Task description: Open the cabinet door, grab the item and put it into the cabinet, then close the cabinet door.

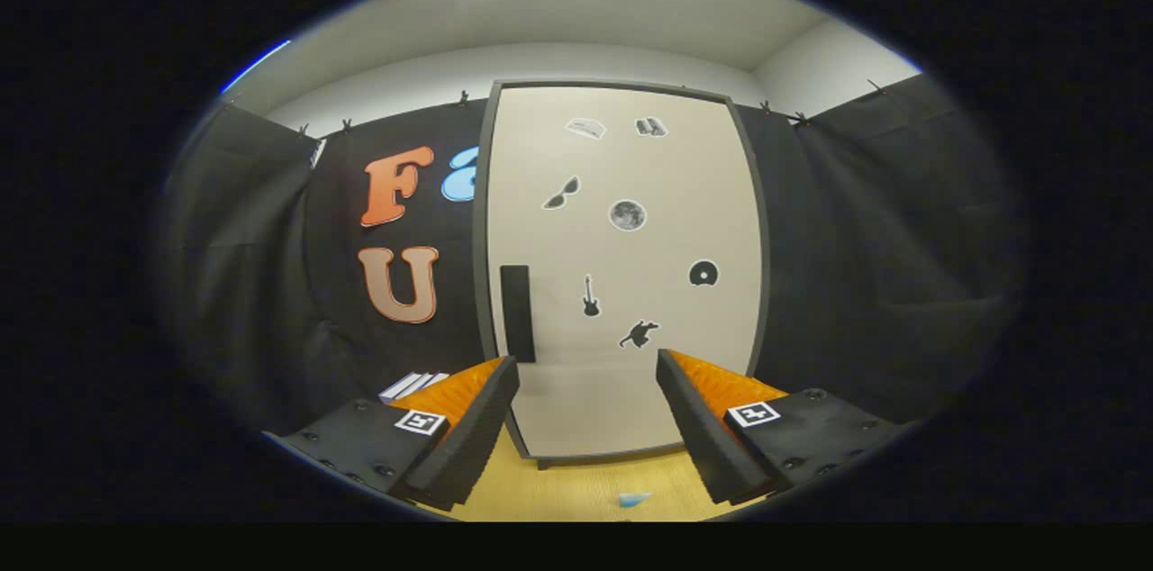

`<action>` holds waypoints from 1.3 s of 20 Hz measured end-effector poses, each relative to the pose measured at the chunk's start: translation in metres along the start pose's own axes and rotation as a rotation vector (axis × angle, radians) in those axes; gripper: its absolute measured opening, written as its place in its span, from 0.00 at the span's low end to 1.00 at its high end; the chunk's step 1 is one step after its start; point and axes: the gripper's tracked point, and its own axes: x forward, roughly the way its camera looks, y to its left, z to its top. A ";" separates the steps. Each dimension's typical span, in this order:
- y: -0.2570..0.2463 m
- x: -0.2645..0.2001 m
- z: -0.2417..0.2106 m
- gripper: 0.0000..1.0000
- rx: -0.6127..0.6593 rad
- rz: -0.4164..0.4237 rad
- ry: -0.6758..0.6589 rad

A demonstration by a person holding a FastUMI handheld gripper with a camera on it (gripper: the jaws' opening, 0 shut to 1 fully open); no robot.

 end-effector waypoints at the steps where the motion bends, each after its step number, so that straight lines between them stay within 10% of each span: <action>1: 0.006 0.009 0.002 0.98 -0.007 0.002 0.001; 16: 0.050 0.142 -0.015 0.90 -0.040 0.005 0.102; 23: 0.054 0.156 -0.027 0.42 -0.008 0.020 0.147; 26: 0.054 0.157 -0.029 0.38 0.009 0.015 0.153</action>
